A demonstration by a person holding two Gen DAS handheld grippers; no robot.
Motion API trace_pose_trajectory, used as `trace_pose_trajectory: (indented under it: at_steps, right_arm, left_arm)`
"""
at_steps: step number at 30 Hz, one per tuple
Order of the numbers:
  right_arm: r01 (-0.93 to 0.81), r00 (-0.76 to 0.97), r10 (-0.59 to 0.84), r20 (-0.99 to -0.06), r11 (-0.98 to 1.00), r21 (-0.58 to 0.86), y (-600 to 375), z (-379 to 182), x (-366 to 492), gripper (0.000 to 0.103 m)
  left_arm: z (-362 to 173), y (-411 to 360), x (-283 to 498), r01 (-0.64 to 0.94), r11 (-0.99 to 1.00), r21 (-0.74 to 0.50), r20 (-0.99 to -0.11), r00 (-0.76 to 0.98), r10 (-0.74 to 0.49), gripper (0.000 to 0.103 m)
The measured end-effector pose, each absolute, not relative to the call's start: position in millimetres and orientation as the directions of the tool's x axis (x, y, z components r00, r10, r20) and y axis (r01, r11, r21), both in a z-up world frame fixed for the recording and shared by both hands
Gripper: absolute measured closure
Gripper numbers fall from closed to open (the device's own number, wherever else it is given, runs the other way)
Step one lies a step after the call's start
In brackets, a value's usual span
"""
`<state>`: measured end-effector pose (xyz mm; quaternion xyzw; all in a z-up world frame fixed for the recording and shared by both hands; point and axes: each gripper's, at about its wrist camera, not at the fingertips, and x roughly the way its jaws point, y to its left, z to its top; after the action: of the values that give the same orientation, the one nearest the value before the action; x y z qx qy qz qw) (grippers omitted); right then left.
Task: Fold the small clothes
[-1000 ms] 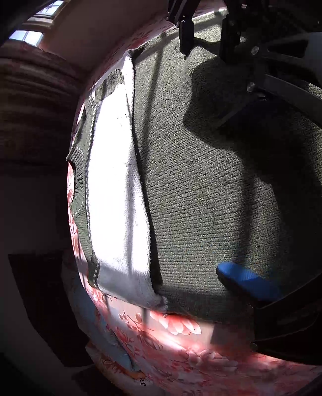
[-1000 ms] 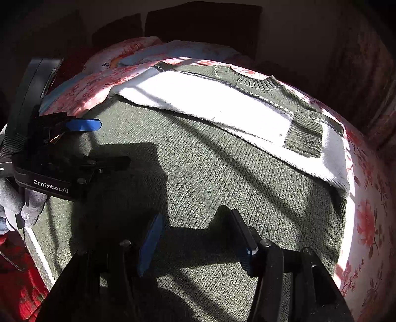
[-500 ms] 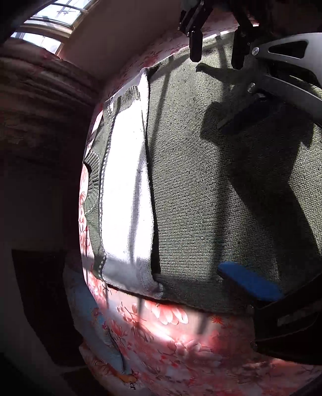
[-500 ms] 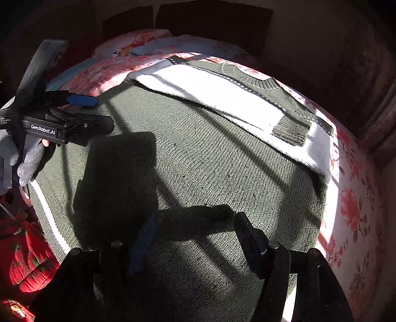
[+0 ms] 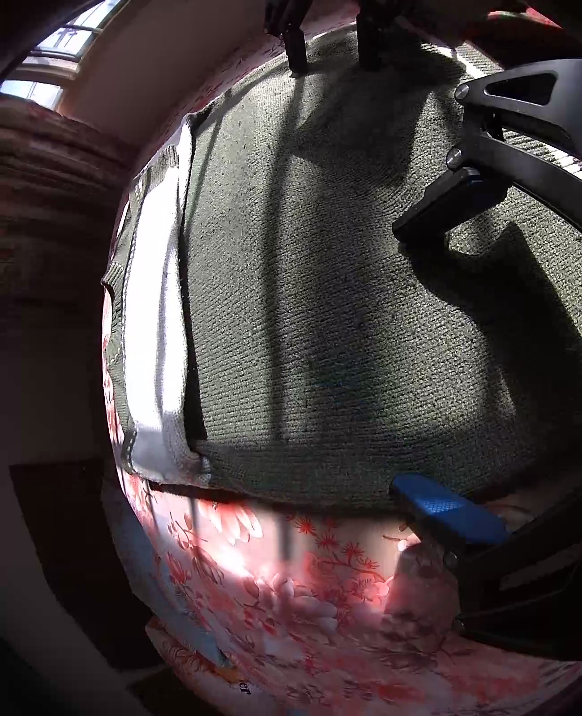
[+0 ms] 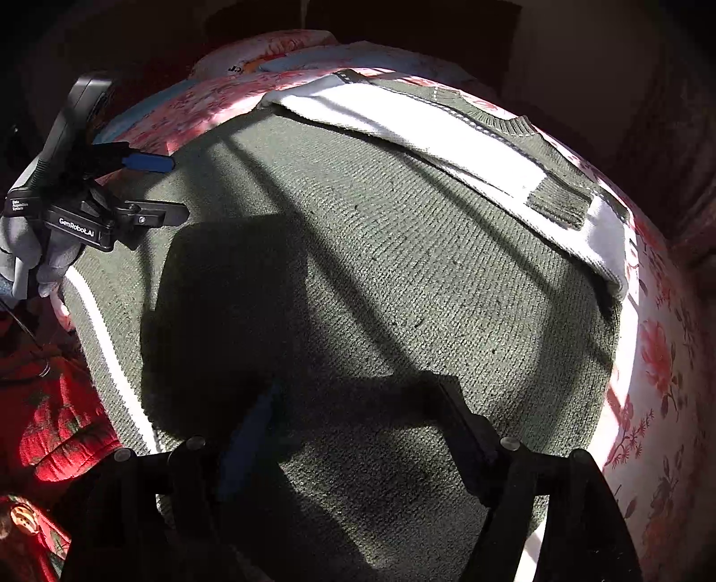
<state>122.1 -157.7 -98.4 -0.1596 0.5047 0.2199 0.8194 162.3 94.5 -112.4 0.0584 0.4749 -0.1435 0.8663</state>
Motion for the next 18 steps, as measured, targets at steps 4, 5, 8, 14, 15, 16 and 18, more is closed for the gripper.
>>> trace_pose_trajectory:
  at_steps: [4,5,8,14,15,16,18]
  right_arm:
    - [-0.499,0.437,0.153,-0.886,0.861,-0.098,-139.7,-88.4,109.3,0.030]
    - [-0.527,0.446,0.188,-0.875,0.846,-0.087,-128.2,-84.5,105.7,0.030]
    - [-0.602,0.438,0.265,-0.859,0.796,-0.061,-92.0,-84.3,101.8,0.031]
    - [-0.622,0.385,0.301,-0.872,0.783,-0.004,-108.3,-100.7,92.5,0.030]
    - [-0.619,0.386,0.292,-0.875,0.785,-0.011,-118.6,-100.5,86.3,0.030]
    - [-0.615,0.387,0.293,-0.874,0.789,-0.008,-127.6,-100.7,79.2,0.030]
    - [-0.597,0.395,0.290,-0.872,0.802,-0.004,-143.9,-100.6,67.8,0.030]
  left_arm:
    - [-94.6,77.3,147.9,0.297,0.951,-0.084,-0.822,0.519,-0.235,0.000]
    - [-88.0,67.9,144.5,0.321,0.939,-0.125,-0.806,0.519,-0.285,0.000]
    - [-85.8,34.2,135.9,0.380,0.918,-0.114,-0.798,0.516,-0.312,0.000]
    - [-116.3,51.6,118.8,0.396,0.918,-0.015,-0.823,0.517,-0.236,0.000]
    - [-117.8,64.2,115.0,0.387,0.922,-0.016,-0.823,0.519,-0.232,0.000]
    - [-119.2,76.7,110.8,0.378,0.925,-0.019,-0.820,0.523,-0.231,0.000]
    - [-120.1,94.9,101.5,0.361,0.932,-0.025,-0.816,0.531,-0.228,0.000]
